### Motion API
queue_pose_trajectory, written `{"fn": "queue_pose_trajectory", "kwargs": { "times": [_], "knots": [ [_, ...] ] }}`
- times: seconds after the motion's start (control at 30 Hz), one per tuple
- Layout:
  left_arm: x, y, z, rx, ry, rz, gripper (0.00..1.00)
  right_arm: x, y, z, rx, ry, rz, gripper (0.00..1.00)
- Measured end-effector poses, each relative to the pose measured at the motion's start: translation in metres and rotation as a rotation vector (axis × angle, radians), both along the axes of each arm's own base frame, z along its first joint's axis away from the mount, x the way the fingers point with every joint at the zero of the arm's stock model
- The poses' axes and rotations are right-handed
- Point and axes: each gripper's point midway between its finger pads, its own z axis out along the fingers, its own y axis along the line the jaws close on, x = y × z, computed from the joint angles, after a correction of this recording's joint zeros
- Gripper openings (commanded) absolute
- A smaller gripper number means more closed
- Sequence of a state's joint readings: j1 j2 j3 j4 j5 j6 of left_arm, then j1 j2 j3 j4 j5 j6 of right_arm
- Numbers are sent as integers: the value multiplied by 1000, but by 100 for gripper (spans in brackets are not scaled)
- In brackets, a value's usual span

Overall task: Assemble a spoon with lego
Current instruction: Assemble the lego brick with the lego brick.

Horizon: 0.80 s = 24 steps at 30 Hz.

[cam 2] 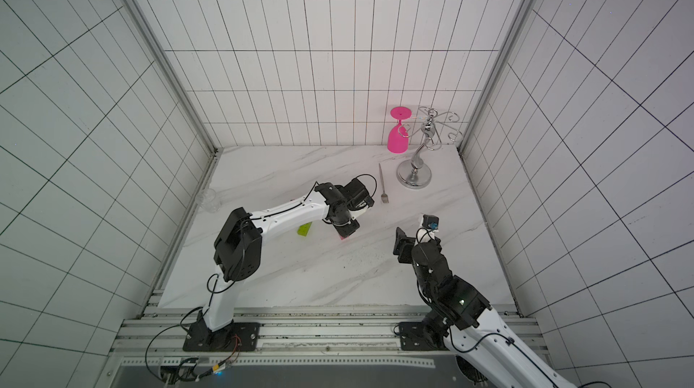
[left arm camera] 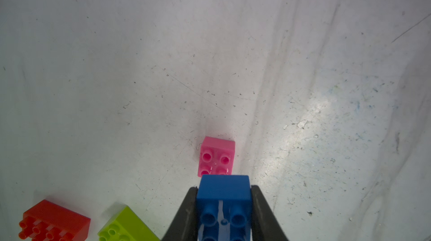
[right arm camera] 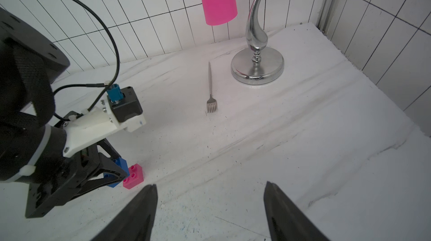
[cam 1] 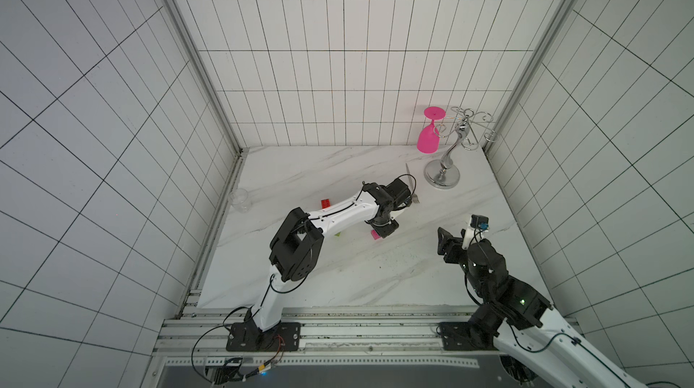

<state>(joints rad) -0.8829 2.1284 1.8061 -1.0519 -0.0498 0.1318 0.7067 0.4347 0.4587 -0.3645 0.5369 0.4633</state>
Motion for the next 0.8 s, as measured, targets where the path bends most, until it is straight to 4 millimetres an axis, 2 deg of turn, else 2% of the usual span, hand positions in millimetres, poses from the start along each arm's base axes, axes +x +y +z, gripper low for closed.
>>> {"fn": "queue_pose_trajectory", "kwargs": {
  "times": [0.33, 0.6, 0.8],
  "knots": [
    [7, 1, -5, 27, -38, -36, 21, 7, 17, -13, -12, 50, 49, 77],
    [10, 2, -26, 66, -31, -53, 21, 8, 21, -12, 0, 46, 63, 78],
    [13, 1, -29, 64, -41, -50, 21, 8, 21, -12, 2, 46, 67, 78]
  ]
}}
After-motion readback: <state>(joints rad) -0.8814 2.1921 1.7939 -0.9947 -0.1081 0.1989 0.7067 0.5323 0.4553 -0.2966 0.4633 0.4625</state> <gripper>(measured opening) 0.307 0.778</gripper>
